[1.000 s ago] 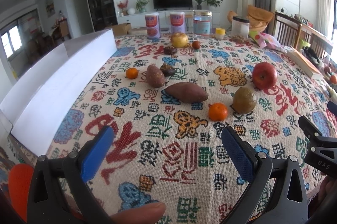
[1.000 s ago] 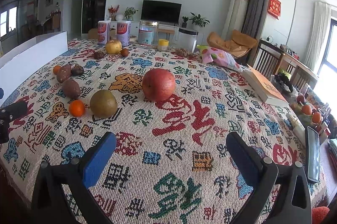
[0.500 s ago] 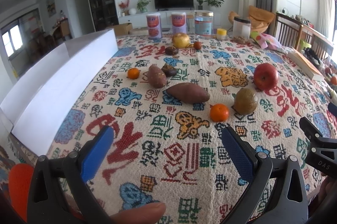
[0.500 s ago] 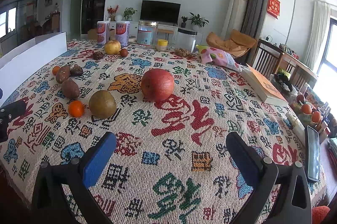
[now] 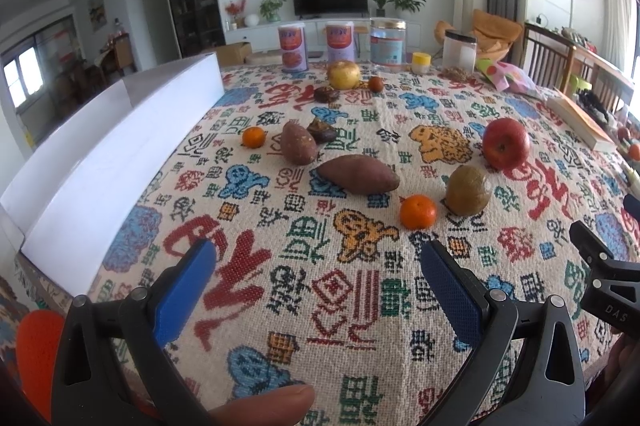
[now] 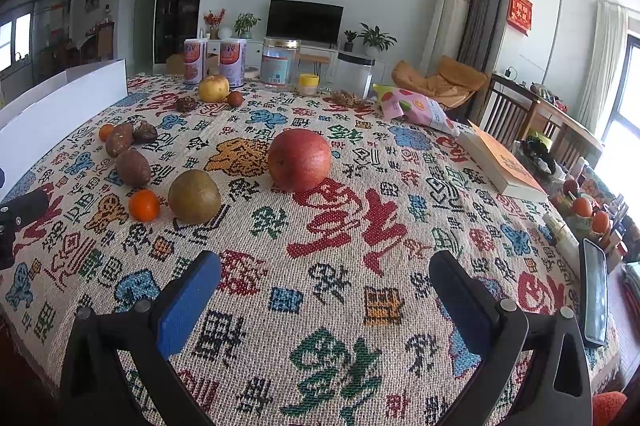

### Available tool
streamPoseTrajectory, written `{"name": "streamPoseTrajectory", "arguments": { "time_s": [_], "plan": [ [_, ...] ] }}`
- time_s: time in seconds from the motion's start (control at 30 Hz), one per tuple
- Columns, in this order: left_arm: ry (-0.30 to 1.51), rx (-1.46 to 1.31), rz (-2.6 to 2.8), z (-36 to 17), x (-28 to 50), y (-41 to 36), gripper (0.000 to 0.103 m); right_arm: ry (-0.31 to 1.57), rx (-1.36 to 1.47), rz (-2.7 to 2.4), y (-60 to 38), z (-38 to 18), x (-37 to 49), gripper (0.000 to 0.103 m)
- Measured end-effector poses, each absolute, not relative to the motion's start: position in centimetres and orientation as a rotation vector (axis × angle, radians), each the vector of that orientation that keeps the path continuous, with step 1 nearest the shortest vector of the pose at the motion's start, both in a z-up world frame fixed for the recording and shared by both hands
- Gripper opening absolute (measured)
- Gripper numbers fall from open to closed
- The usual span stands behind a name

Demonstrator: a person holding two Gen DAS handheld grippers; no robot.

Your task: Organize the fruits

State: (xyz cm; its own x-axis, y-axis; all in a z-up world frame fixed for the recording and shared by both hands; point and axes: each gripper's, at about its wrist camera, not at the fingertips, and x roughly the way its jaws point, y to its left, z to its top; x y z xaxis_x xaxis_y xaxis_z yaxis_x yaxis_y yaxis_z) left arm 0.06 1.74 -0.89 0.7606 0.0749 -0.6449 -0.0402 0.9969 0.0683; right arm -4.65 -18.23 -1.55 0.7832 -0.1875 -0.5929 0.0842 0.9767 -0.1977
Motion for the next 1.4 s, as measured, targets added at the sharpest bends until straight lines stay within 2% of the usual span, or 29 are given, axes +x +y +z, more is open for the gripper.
{"name": "streamPoseTrajectory", "arguments": {
  "time_s": [0.77, 1.1, 1.4],
  "plan": [
    [0.755, 0.035, 0.066, -2.0, 0.7, 2.3, 0.102, 0.637, -0.136, -0.180, -19.2, -1.1, -4.7, 0.103],
    [0.955, 0.032, 0.086, -7.3, 4.3, 3.1, 0.102, 0.764, -0.106, -0.174, -20.2, -4.1, -2.8, 0.103],
    [0.963, -0.021, 0.048, -8.0, 5.1, 3.6, 0.103, 0.849, -0.119, -0.192, -21.0, -6.3, -0.8, 0.103]
  ]
}}
